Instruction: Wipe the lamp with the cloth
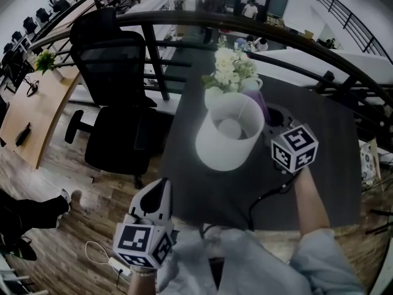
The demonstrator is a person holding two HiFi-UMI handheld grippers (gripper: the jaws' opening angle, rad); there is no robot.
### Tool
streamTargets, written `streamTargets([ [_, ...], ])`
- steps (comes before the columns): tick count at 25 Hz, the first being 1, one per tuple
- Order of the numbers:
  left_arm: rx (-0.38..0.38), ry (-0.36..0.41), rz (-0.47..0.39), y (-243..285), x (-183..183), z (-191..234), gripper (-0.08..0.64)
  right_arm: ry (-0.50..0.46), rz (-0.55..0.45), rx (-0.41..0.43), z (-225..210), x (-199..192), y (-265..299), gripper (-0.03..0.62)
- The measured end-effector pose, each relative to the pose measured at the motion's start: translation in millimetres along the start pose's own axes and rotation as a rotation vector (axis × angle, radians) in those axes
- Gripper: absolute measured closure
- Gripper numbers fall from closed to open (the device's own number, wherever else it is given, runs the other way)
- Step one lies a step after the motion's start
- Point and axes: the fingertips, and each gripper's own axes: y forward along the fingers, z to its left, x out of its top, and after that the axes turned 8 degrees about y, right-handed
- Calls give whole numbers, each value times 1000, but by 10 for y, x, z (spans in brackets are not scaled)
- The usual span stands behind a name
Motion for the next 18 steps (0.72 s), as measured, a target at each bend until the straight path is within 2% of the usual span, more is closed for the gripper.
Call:
streamTargets([
  [9, 9, -13, -23, -64, -3, 102, 551, -137, -16, 121, 69, 508, 148, 541],
  [18, 13, -15, -51, -104, -23, 179, 549, -380, -15, 159, 217, 959, 228, 541],
])
